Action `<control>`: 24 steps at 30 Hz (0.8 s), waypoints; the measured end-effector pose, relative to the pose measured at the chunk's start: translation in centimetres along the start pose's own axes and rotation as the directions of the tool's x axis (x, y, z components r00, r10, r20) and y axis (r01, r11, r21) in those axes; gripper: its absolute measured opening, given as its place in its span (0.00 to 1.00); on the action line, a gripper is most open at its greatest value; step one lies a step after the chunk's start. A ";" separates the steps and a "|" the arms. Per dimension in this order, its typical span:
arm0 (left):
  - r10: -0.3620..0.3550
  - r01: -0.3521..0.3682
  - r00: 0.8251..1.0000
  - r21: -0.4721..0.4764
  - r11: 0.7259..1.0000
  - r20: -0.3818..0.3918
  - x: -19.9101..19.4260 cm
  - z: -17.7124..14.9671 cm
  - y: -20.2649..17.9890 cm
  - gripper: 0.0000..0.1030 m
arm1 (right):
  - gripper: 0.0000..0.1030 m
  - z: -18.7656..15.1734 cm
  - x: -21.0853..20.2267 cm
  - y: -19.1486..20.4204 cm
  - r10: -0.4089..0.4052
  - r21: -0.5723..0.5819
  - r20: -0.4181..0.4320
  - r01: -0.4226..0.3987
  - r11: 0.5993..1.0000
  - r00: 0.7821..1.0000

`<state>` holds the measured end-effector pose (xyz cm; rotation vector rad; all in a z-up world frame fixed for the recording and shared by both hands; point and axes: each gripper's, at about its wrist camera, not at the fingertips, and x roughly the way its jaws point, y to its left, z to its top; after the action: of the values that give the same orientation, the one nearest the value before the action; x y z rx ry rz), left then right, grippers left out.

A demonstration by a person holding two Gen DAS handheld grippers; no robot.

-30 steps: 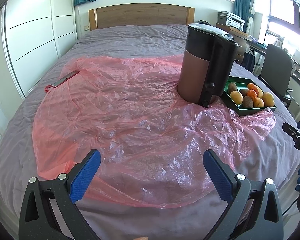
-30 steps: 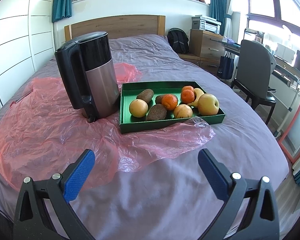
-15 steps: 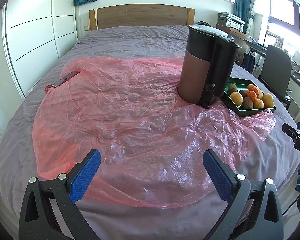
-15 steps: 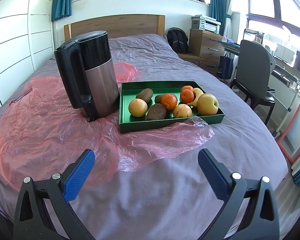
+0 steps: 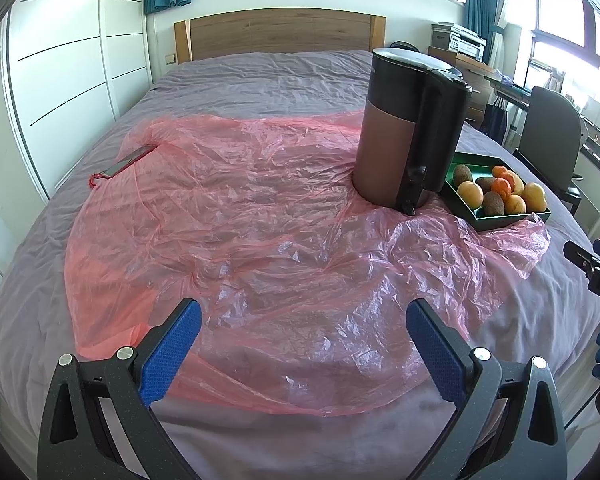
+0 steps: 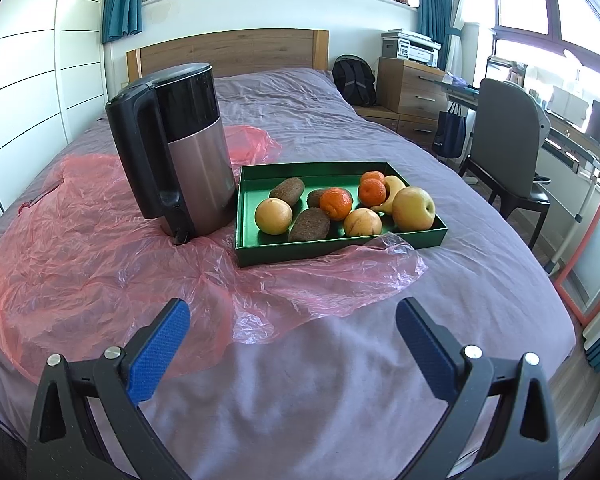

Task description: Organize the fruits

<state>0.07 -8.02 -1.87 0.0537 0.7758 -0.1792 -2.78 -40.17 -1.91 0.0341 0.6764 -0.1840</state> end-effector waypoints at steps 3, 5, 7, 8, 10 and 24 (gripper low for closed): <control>-0.001 0.001 1.000 -0.001 1.000 0.002 -0.1 0.0 0.0 0.98 | 1.00 0.0 0.0 -0.1 -0.001 0.004 0.001 0.001 1.000 1.000; 0.000 0.000 1.000 -0.004 1.000 0.006 -0.2 0.1 0.0 0.98 | 1.00 -0.1 -0.1 -0.1 -0.002 0.004 0.001 0.002 1.000 1.000; 0.003 -0.003 1.000 -0.009 1.000 0.011 -0.3 0.2 0.1 0.98 | 1.00 -0.1 -0.1 -0.1 -0.001 0.005 0.003 0.001 1.000 1.000; 0.004 -0.004 1.000 -0.010 1.000 0.013 -0.3 0.2 0.1 0.98 | 1.00 0.0 -0.2 -0.2 0.000 0.007 0.005 0.000 1.000 1.000; 0.007 -0.007 1.000 -0.009 1.000 0.017 -0.5 0.2 0.2 0.98 | 1.00 0.1 -0.3 -0.3 0.002 0.010 0.009 -0.002 1.000 1.000; 0.080 -0.081 0.996 0.007 0.997 0.040 -2.0 1.5 1.3 0.98 | 1.00 2.0 -0.4 -0.3 0.054 -0.002 0.038 -0.054 0.999 0.998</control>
<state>0.00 -6.64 0.57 0.0891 0.7322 -0.1069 -1.84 -40.55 -0.10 0.0473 0.6365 -0.1323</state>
